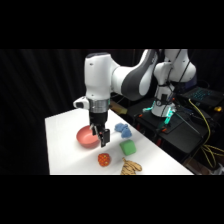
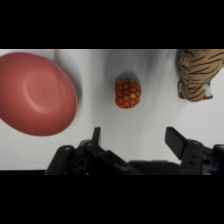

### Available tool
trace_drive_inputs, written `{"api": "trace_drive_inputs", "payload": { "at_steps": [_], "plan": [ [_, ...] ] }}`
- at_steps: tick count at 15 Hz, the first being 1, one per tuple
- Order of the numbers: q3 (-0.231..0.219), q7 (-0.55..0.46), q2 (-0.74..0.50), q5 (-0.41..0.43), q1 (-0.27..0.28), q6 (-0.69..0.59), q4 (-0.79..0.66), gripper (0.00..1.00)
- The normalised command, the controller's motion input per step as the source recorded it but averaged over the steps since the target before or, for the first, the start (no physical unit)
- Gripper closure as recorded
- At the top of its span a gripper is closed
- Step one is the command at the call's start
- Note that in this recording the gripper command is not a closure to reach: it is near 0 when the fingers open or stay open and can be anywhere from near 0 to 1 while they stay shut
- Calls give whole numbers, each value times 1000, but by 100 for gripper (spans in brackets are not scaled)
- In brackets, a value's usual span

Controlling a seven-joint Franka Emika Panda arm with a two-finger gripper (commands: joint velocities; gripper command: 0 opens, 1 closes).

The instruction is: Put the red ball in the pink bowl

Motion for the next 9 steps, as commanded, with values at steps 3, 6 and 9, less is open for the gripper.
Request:
{"api": "trace_drive_inputs", "payload": {
  "at_steps": [3, 6, 9],
  "plan": [
    [-92, 183, 281, -107, 122, 180, 177, 0],
    [-79, 128, 226, -29, 95, 140, 153, 0],
    [-63, 88, 176, 18, 83, 150, 113, 0]
  ]
}}
